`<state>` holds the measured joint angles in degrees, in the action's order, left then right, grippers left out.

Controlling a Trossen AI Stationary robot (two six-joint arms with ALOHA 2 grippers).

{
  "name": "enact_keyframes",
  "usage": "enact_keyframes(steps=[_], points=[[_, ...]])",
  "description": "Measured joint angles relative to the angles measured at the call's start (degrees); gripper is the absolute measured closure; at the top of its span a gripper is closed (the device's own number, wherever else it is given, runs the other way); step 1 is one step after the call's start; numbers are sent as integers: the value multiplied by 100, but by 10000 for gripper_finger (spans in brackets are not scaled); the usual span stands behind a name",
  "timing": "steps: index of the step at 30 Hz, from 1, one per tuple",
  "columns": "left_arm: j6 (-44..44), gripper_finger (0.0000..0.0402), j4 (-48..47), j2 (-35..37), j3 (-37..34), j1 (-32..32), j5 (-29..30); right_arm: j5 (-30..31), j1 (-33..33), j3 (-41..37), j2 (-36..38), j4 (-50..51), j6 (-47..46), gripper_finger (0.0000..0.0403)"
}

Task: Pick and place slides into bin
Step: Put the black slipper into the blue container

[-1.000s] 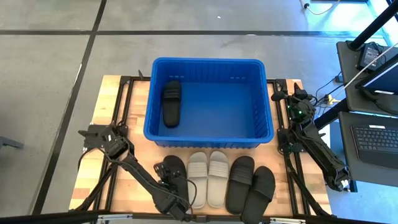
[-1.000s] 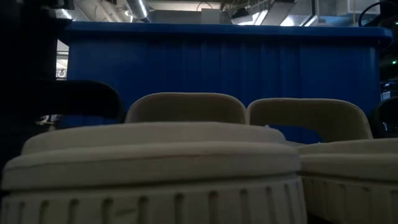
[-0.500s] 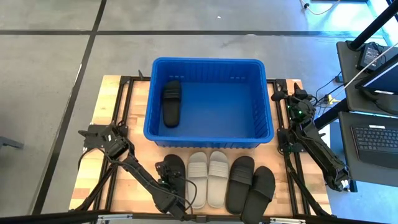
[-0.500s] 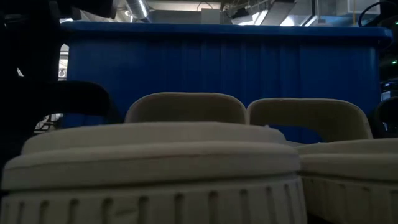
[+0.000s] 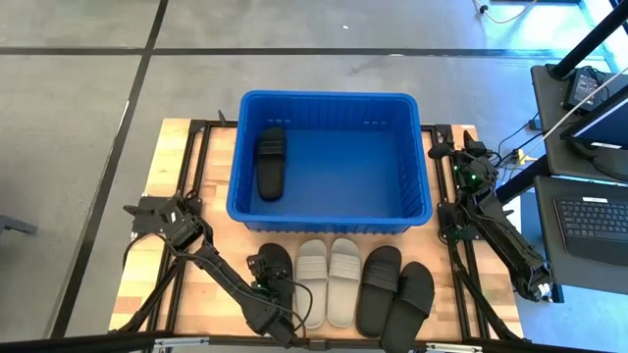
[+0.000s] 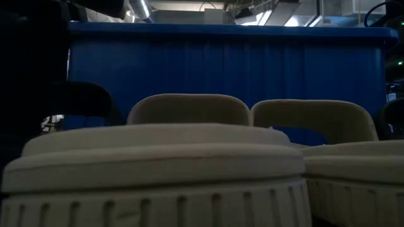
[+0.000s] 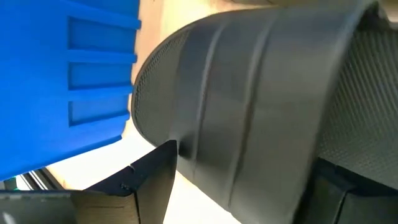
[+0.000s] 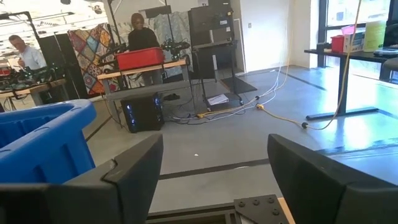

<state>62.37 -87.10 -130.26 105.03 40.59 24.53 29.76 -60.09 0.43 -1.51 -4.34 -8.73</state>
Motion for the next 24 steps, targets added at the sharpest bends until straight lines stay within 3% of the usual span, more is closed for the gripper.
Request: enact_keyframes(steps=[6,24], points=[[-2,190,-1,0,0,-77,-2,0,0,0,1,0,0,114],[-9,385,-48,9,0,-111,48,0,0,0,1,-1,20,114]])
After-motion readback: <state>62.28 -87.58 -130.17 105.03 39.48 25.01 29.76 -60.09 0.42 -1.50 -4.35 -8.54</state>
